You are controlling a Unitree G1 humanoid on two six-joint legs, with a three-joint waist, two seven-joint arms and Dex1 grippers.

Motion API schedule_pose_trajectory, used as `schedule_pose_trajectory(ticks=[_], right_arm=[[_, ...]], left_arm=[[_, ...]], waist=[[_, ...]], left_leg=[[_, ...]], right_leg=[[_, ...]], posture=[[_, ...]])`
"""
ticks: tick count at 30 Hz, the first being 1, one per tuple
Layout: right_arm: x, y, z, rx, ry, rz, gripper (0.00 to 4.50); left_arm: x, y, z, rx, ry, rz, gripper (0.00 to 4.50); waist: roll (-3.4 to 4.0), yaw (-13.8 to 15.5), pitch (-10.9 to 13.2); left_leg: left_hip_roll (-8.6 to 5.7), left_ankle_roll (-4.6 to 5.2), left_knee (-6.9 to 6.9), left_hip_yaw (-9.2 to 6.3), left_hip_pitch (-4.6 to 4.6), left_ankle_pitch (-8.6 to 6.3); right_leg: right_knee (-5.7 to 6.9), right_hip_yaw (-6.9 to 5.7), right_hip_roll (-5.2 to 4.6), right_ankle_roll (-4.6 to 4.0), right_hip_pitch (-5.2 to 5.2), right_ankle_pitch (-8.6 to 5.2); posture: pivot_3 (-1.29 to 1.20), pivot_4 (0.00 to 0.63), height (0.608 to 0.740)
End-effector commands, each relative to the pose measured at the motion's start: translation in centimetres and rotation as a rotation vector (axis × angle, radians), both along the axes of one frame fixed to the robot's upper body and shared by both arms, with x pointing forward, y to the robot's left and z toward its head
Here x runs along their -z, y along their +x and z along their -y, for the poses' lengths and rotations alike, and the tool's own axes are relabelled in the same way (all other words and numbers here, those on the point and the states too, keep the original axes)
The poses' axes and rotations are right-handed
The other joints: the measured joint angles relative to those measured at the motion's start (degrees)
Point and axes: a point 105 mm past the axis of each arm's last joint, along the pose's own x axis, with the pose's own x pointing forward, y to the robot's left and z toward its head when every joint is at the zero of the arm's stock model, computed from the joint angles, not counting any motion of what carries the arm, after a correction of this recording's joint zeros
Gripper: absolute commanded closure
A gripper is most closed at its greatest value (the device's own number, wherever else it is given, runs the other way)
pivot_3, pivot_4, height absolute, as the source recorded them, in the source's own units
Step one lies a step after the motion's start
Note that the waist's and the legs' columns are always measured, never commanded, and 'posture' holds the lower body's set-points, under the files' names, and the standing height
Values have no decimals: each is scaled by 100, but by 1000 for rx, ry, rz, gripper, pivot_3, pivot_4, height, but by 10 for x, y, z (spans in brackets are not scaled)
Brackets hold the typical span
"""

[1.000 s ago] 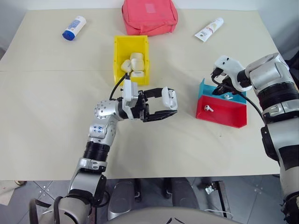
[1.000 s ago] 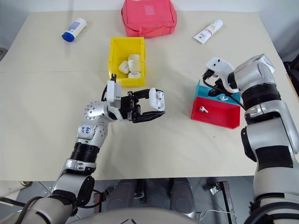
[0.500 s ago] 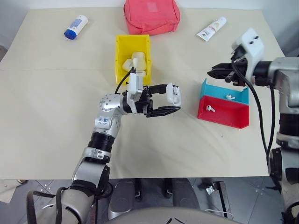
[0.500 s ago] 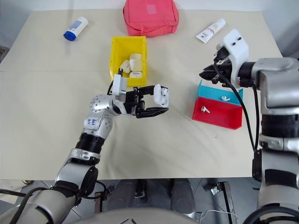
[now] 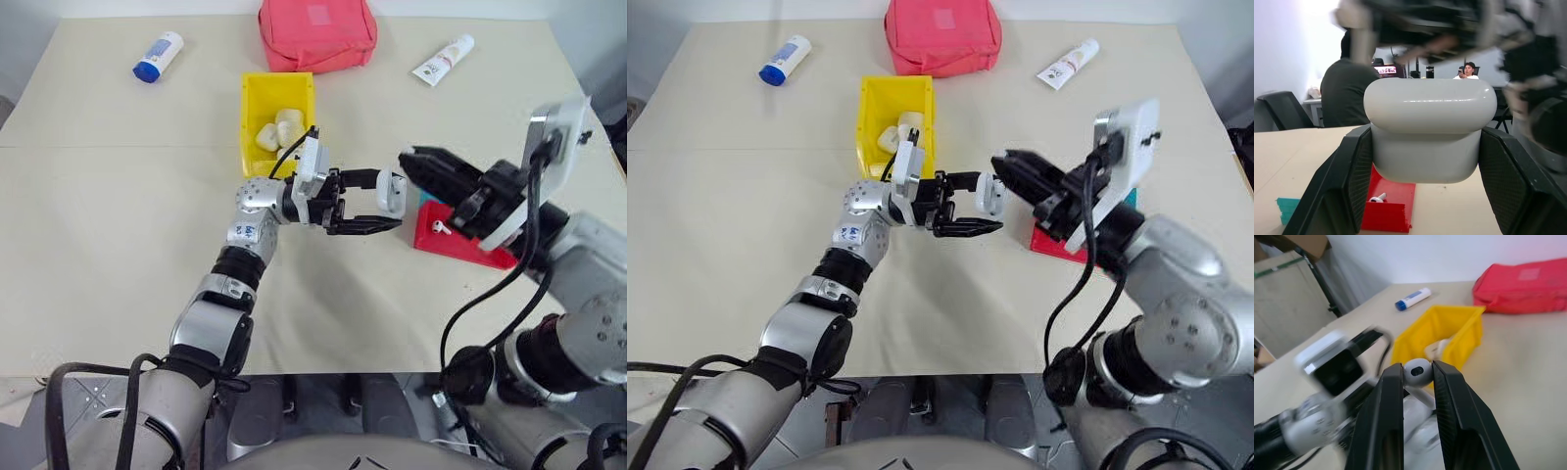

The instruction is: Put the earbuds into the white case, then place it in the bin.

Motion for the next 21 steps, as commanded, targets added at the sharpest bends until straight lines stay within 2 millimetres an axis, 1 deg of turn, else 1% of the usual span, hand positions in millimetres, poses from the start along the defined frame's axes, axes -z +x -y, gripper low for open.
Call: schedule_pose_trajectory(ticks=[1,8,13,17,21], right_arm=[[-4,-9,-1,50,43,39,4019],[5,-16,-12,75,135,-8,4019],[11,-21,-18,62,160,-46,4019],[16,-28,-14,52,176,-90,4019],[20,-36,-6,45,181,-206,4019]], left_arm=[[-11,0,4,14,-24,44,1700],[-14,1,5,22,-35,49,1700],[-16,1,5,27,-41,47,1700],[-19,1,4,26,-55,36,1700],[-23,1,2,36,-70,25,1700]], waist=[[0,-4,0],[0,-14,0],[0,-12,0],[-2,-11,1],[-5,-21,3]], left_leg=[[-3,2,-1,1,0,1],[-5,6,-13,10,0,3],[-6,10,-17,14,-1,5],[-10,14,-29,13,-1,8],[-43,38,-54,22,4,21]], right_leg=[[0,1,-2,1,0,1],[2,11,-2,1,-13,1],[2,18,-2,2,-18,1],[-2,17,-8,2,-19,1],[-12,19,-42,16,-21,9]], posture=[[0,150,740],[0,150,740],[0,150,740],[0,150,740],[0,150,740]])
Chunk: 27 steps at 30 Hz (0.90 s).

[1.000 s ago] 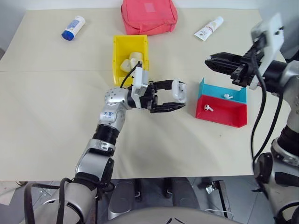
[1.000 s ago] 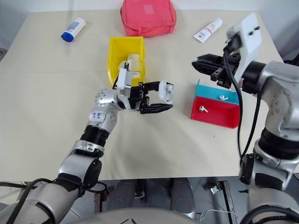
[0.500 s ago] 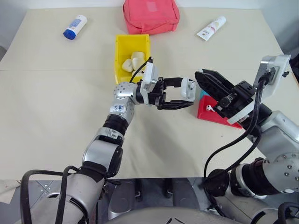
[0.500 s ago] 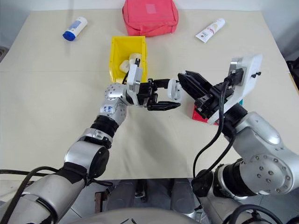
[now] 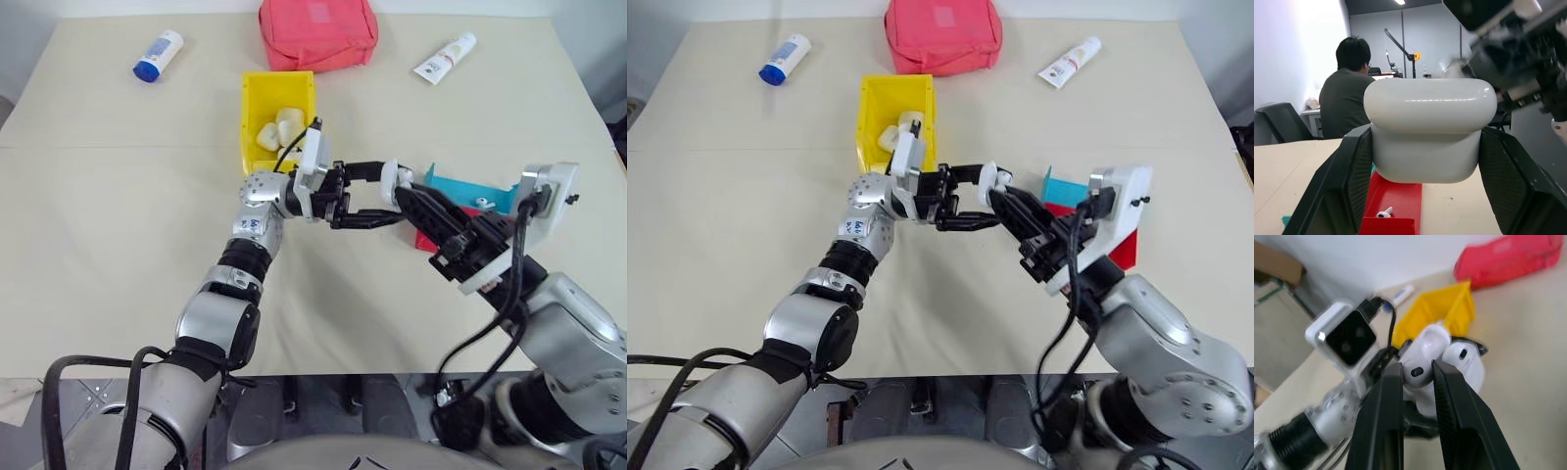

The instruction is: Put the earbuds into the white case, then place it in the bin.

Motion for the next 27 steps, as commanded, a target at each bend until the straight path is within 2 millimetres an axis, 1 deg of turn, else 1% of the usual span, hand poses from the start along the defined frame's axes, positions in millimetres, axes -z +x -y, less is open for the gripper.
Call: schedule_pose_trajectory(ticks=[1,7,11,15,19,21,23,27], right_arm=[[-6,-10,1,-35,51,-78,4019],[-3,-9,8,-35,20,-178,4019],[0,-8,10,-55,-19,-202,4019],[-1,-4,12,-70,-40,-198,4019],[-6,-3,12,-82,-66,-175,4019],[-13,-4,11,-90,-73,-153,4019],[-16,-5,11,-93,-78,-139,4019],[-22,-7,10,-96,-86,-115,4019]], left_arm=[[-19,1,-3,-1,-54,29,1700],[-23,-5,-6,39,-67,28,1700],[-24,-8,-7,55,-68,29,1700],[-24,-9,-8,54,-64,34,1700],[-15,-10,-10,37,-29,46,1700],[-3,-10,-13,23,19,50,1700],[4,-10,-14,18,45,48,1700],[6,-9,-15,4,43,32,1700]], waist=[[-5,-3,2],[-10,0,4],[-15,18,5],[-16,61,5],[-16,73,5],[-17,81,5],[-17,92,5],[-17,140,6]], left_leg=[[-2,4,0,3,-1,2],[4,11,-2,4,1,7],[4,13,-2,4,1,8],[2,19,1,-1,-2,9],[2,21,1,-4,-1,8],[3,21,1,-6,-1,8],[3,21,1,-6,0,8],[3,21,2,-9,-1,8]], right_leg=[[-9,3,-1,8,2,4],[-22,5,1,20,6,11],[-23,6,0,20,8,11],[-32,2,0,27,16,15],[-43,-1,0,32,22,18],[-44,-5,0,32,24,18],[-46,-5,0,31,26,18],[-51,-9,-1,32,29,19]], posture=[[0,150,740],[0,150,740],[0,150,740],[0,150,740],[0,150,740],[0,150,740],[0,150,740],[0,150,740]])
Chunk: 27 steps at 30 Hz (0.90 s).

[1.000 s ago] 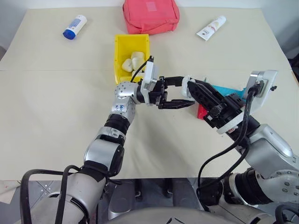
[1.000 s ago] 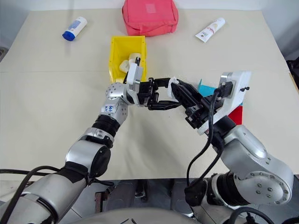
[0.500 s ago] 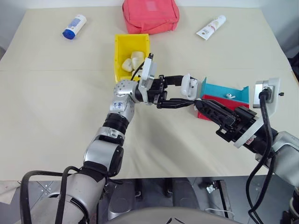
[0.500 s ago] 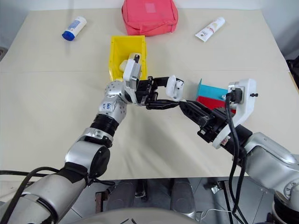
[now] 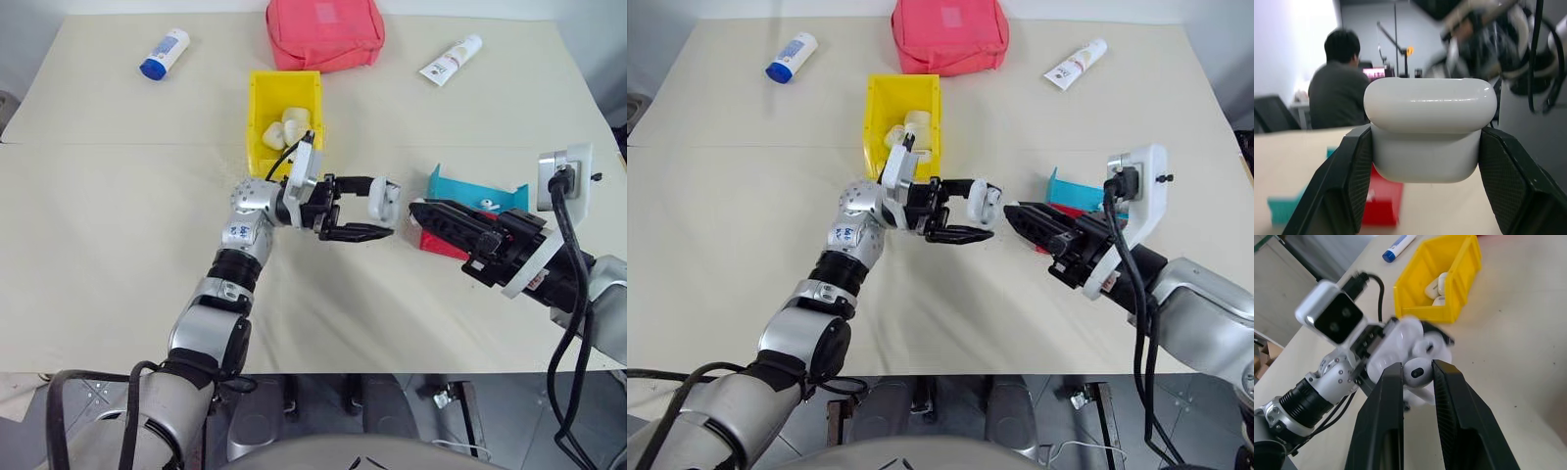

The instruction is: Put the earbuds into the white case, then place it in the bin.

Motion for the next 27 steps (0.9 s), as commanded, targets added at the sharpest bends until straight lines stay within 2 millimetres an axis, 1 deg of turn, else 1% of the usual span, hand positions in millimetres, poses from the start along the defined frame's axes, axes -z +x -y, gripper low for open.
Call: schedule_pose_trajectory(ticks=[1,4,10,13,17,27], right_arm=[[-16,-6,-6,-33,20,67,4019],[-18,-7,-11,-58,31,78,4019],[-11,-3,-18,-81,41,64,4019],[-3,1,-19,-86,39,56,4019],[2,5,-18,-82,44,57,4019],[13,6,-16,-76,32,47,4019]], left_arm=[[-9,-2,4,-1,-9,49,1700],[-10,-1,6,-8,-10,45,1700],[-18,-1,11,1,-34,50,1700],[-23,-2,13,15,-51,55,1700],[-26,-5,13,30,-61,56,1700],[-33,-9,9,48,-79,52,1700]], waist=[[0,36,0],[0,41,0],[0,41,0],[0,41,0],[0,39,0],[0,42,0]], left_leg=[[0,0,1,-1,0,0],[0,2,8,-11,0,-1],[1,4,12,-24,0,-2],[1,4,14,-27,0,-2],[0,5,14,-27,0,-3],[0,5,16,-29,0,-3]], right_leg=[[-4,-2,0,2,3,1],[-21,-11,-1,7,18,6],[-24,-27,-1,7,34,8],[-25,-31,-1,8,38,9],[-25,-31,-1,8,38,9],[-24,-32,0,8,41,9]], posture=[[0,150,740],[0,150,740],[0,150,740],[0,150,740],[0,150,740],[0,150,740]])
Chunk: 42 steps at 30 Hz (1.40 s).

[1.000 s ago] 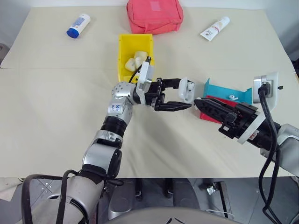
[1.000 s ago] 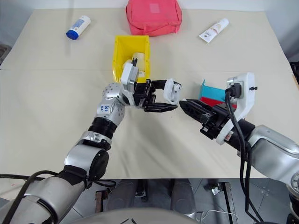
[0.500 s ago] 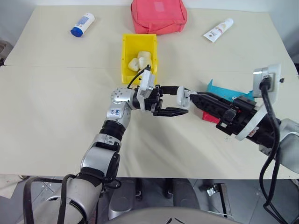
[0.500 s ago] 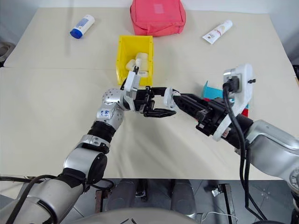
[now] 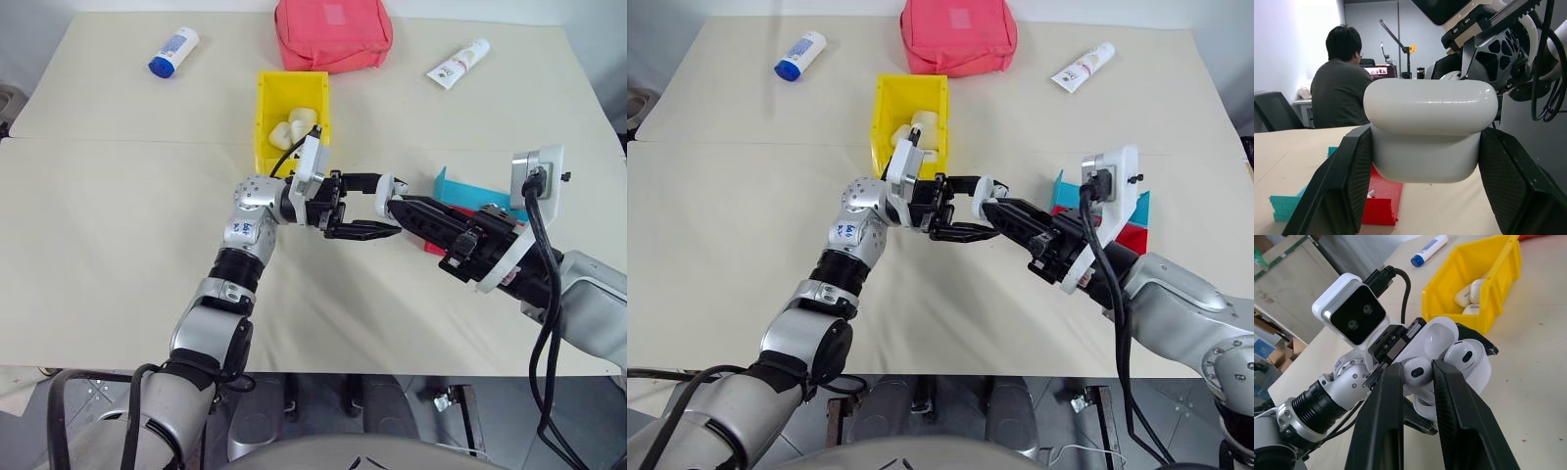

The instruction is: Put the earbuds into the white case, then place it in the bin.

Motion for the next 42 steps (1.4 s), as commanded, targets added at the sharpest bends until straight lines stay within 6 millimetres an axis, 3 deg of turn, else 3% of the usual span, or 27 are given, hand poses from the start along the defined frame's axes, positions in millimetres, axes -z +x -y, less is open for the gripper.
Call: schedule_pose_trajectory(ticks=[1,25,42], right_arm=[[7,-1,2,8,-14,-10,4019],[47,-3,13,-115,-207,-80,4019],[45,2,10,-161,-298,-57,4019]], left_arm=[[-20,-6,-1,25,-71,53,1700],[-27,-14,-12,47,-96,61,1700],[-15,-15,-11,60,-44,81,1700]], waist=[[0,1,0],[0,1,0],[0,1,0]], left_leg=[[0,0,0,0,0,0],[0,1,6,-8,1,-1],[-1,1,10,-13,0,-1]], right_leg=[[0,0,0,0,0,0],[0,-6,0,1,7,0],[0,-11,-1,0,10,1]], posture=[[0,150,740],[0,150,740],[0,150,740]])
